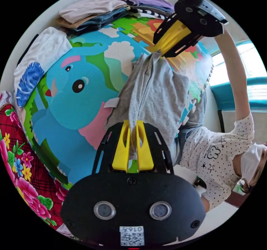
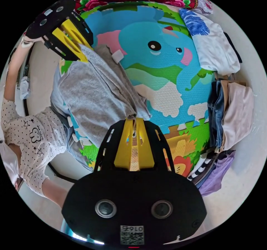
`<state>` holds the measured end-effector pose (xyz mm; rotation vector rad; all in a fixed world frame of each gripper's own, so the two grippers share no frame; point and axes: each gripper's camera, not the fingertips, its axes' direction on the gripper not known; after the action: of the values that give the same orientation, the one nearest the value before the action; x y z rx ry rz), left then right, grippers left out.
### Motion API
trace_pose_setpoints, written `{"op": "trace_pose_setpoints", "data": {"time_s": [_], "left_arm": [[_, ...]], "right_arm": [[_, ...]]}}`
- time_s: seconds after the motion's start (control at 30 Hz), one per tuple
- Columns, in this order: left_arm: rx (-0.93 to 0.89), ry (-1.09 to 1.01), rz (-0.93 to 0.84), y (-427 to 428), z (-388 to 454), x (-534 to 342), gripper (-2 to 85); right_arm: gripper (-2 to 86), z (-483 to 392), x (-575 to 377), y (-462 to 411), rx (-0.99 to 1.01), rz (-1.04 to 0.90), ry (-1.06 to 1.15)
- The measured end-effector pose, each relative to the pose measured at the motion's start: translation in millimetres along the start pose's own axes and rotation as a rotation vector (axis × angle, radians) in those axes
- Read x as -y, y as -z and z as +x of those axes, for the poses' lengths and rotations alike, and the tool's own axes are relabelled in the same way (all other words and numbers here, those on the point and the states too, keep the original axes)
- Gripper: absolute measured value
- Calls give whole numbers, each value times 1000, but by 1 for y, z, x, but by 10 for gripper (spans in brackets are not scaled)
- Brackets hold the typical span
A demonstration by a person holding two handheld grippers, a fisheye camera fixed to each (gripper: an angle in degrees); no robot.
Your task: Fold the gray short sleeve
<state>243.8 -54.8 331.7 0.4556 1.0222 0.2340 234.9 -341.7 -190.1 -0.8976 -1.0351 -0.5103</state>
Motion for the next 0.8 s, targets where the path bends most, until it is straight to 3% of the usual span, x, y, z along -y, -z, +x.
{"op": "trace_pose_setpoints", "data": {"time_s": [0.13, 0.23, 0.33, 0.53, 0.73, 0.8], "left_arm": [[-10, 10, 54, -4, -29, -11, 49], [32, 128, 152, 3, -57, -32, 40], [19, 268, 343, 12, -75, -68, -2], [59, 135, 490, -15, -17, -128, -9], [52, 64, 531, -69, 40, -171, -10], [83, 63, 522, -85, 46, -182, -10]], "right_arm": [[63, 20, -4, -14, -27, -9, -95], [81, 38, -26, -18, -30, 58, -257], [56, 35, -62, -16, 30, 273, -339], [4, -31, -136, -43, -60, 683, -361], [-2, -83, -186, -97, -25, 701, -255], [-2, -95, -195, -116, -45, 626, -243]]}}
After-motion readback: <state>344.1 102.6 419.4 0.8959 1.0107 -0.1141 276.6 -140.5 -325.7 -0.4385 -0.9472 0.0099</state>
